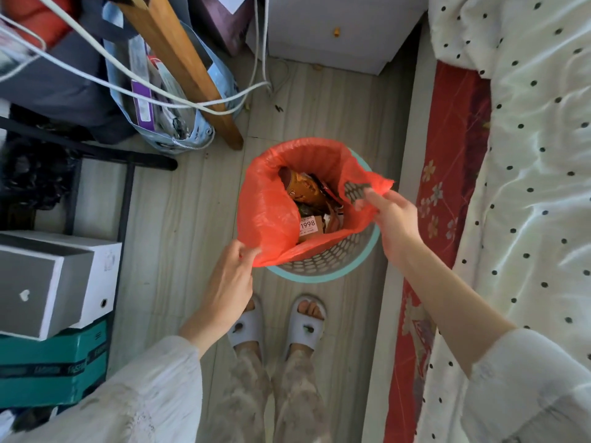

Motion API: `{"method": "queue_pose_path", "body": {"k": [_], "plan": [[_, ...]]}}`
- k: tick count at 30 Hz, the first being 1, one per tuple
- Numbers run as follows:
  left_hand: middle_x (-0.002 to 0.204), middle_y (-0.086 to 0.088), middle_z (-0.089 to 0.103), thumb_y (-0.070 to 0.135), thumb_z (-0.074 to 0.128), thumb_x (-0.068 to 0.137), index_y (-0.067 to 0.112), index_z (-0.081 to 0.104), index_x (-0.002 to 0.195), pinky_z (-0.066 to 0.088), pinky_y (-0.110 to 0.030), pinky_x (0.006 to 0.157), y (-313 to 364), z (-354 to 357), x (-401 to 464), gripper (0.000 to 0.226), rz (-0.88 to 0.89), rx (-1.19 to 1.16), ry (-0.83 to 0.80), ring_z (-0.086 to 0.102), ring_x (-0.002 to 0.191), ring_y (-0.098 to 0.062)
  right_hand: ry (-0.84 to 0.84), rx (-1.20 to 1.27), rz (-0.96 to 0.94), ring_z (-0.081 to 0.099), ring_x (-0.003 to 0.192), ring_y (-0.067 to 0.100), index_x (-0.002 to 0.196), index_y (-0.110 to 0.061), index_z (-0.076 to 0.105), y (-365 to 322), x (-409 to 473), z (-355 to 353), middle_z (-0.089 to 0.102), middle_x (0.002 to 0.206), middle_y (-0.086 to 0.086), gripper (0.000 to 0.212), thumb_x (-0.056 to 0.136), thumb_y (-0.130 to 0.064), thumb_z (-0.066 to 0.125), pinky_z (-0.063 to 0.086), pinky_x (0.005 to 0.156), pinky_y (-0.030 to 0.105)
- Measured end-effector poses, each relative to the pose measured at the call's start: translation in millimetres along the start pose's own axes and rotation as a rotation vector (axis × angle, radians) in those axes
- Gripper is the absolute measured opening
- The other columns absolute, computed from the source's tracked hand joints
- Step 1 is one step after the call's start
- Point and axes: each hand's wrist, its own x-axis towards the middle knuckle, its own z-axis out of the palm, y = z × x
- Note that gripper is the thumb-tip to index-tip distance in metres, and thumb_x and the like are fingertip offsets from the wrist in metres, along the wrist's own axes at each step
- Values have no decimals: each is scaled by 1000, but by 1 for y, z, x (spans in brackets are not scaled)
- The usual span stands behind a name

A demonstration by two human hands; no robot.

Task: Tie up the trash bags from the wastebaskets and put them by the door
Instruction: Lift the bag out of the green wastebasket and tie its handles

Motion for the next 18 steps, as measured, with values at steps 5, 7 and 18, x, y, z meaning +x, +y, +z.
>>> {"method": "queue_pose_path", "body": {"k": [5,7,18], "plan": [[110,-22,58,-6,47,80,0,52,119,46,-42,86,-3,-9,5,40,-285,240,-233,56,100,-37,-44,-383,-120,56,62,11,74,-9,61,10,-14,3,61,67,3,14,86,-16,60,46,60,17],[93,-20,68,1,47,82,-1,62,100,46,-41,79,-7,-14,4,23,-245,326,-268,58,92,-36,-47,-426,-139,57,63,12,85,-4,63,12,-17,4,61,69,4,12,86,-16,60,48,63,20],[55,-3,57,29,85,51,12,54,74,37,-22,35,-6,-56,13,42,185,534,-227,55,38,-22,-38,-289,-58,61,71,8,96,-6,67,-15,-31,8,67,80,1,15,85,-12,60,50,62,9]]}}
